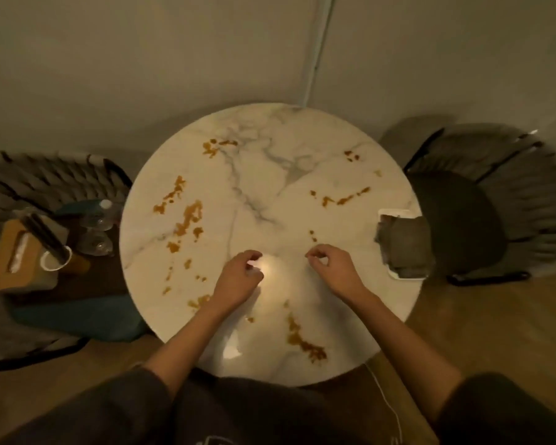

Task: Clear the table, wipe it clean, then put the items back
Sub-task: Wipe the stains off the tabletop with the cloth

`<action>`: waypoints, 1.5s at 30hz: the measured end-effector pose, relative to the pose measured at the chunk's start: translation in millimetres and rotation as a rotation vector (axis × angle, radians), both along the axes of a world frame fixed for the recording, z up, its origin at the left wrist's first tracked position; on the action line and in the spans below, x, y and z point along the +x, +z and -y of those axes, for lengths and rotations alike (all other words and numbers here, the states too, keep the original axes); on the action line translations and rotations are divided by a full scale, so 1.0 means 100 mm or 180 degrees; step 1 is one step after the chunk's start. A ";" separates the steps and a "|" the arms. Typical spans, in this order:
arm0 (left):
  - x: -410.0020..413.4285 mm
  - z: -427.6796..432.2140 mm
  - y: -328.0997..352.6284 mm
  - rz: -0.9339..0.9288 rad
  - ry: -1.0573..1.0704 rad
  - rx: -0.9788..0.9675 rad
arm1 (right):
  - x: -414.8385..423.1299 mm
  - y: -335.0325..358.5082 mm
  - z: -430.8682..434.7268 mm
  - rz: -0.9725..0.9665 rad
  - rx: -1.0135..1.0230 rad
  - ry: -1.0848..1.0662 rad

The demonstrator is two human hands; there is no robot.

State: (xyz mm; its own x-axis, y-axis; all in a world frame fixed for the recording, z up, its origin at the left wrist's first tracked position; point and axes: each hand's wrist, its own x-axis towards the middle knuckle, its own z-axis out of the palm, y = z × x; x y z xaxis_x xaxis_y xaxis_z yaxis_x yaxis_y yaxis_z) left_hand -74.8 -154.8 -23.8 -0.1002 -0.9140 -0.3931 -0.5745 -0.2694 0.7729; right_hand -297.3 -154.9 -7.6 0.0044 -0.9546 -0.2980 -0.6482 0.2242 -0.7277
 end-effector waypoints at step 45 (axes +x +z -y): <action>-3.23 0.71 -0.03 -0.0367 0.0197 0.0641 | -2.65 -0.63 0.23 -0.0362 0.0509 -0.1496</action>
State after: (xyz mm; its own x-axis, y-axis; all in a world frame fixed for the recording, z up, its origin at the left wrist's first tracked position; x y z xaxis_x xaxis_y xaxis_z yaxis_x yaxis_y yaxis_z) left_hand -397.9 -225.6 -26.8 -0.1013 -0.8241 -0.5574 -0.4632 -0.4568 0.7595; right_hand -562.2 -178.1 -70.8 -0.4556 -0.7880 -0.4141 -0.5237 0.6134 -0.5911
